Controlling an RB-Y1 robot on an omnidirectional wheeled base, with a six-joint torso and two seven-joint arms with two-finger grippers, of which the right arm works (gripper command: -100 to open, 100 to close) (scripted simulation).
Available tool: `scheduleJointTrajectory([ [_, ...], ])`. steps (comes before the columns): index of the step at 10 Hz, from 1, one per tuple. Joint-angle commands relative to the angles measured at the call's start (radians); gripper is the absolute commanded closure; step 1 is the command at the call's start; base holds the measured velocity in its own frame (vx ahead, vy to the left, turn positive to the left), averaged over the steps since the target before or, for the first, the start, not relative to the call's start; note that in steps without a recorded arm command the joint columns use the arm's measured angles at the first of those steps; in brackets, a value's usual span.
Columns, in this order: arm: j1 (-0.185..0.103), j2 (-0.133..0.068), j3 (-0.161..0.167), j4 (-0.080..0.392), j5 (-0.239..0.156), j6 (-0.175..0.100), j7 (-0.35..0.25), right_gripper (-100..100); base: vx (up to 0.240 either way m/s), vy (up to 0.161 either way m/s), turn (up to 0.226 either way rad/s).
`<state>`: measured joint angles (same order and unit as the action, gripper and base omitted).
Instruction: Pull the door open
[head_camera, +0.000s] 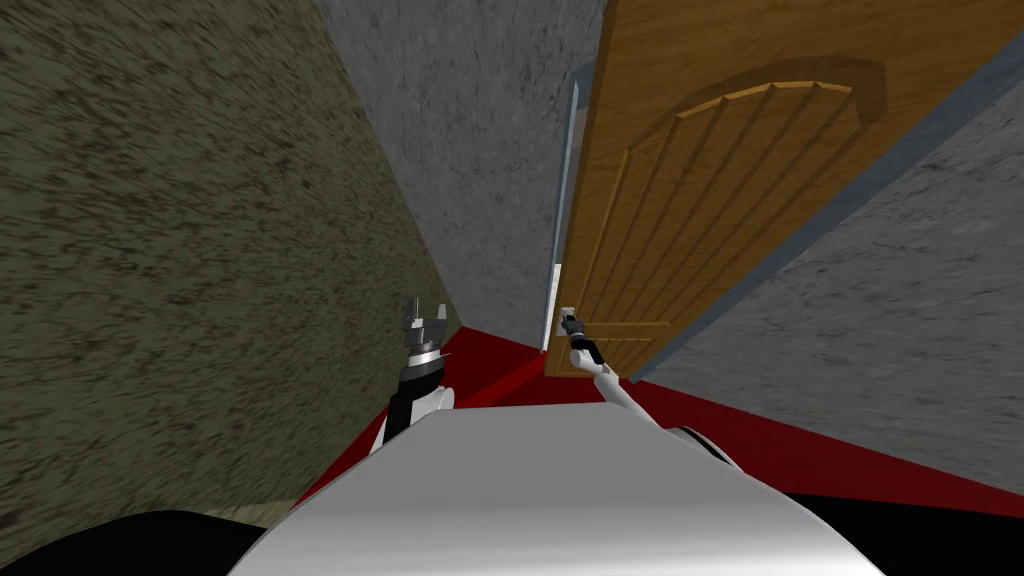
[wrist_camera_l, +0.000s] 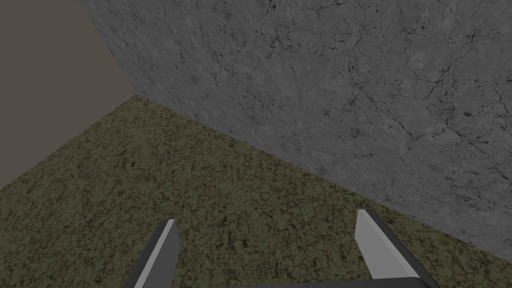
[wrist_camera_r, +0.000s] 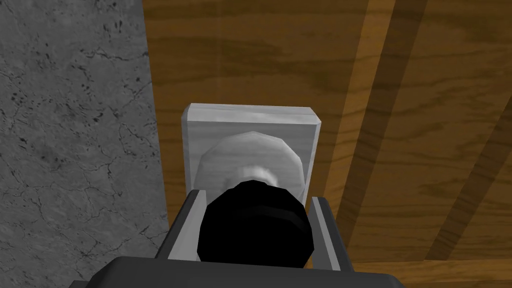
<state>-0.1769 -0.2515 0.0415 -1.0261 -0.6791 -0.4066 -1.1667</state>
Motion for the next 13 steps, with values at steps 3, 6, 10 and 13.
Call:
scheduleJointTrajectory([
  [3, 0.001, 0.005, 0.004, 0.000, 0.000, 0.002, -0.001, 100, -0.007, 0.000, 0.000],
  [6, 0.017, -0.050, 0.042, -0.011, -0.006, -0.004, -0.060, 100, -0.184, -0.103, 0.225],
  [10, 0.037, -0.115, 0.093, -0.027, -0.012, -0.012, -0.137, 100, -0.234, -0.105, 0.224],
  [13, 0.050, -0.159, 0.129, -0.038, -0.017, -0.017, -0.189, 100, -0.180, -0.117, 0.207],
])
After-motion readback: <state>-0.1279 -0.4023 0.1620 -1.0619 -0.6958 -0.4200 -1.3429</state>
